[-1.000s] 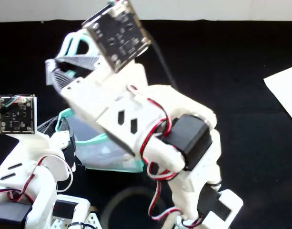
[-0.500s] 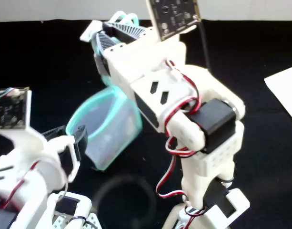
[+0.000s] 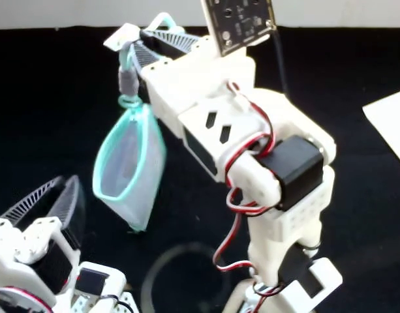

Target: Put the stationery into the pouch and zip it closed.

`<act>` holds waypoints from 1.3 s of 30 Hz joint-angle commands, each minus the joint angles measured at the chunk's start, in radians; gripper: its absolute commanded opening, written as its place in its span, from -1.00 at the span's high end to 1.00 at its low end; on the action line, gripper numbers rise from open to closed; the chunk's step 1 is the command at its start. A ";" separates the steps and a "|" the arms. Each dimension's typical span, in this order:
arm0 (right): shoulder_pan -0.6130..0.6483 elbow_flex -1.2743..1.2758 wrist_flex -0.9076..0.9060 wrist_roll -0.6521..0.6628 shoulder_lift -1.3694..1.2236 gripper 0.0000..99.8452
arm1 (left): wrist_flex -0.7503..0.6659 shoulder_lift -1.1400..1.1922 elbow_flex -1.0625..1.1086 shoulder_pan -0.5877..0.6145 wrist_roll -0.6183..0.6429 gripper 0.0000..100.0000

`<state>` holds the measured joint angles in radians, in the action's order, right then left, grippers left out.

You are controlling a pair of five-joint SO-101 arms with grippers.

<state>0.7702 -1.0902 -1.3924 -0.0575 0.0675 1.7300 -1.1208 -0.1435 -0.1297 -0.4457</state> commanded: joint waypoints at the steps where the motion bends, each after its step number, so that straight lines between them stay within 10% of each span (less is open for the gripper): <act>1: -0.010 -0.039 0.030 0.009 0.041 0.98 | -0.029 0.007 0.065 -0.001 0.006 0.98; 25: -0.018 -0.038 0.050 0.009 -0.030 0.98 | 0.015 -0.130 0.650 -0.444 0.008 0.99; 39: -0.016 -0.133 -0.016 0.009 -0.035 0.98 | -0.219 -0.131 0.889 -0.234 0.005 0.99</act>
<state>0.7687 -1.1331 -1.3986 -0.0575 0.0245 1.5597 -1.2528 0.7327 -0.4519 -0.4427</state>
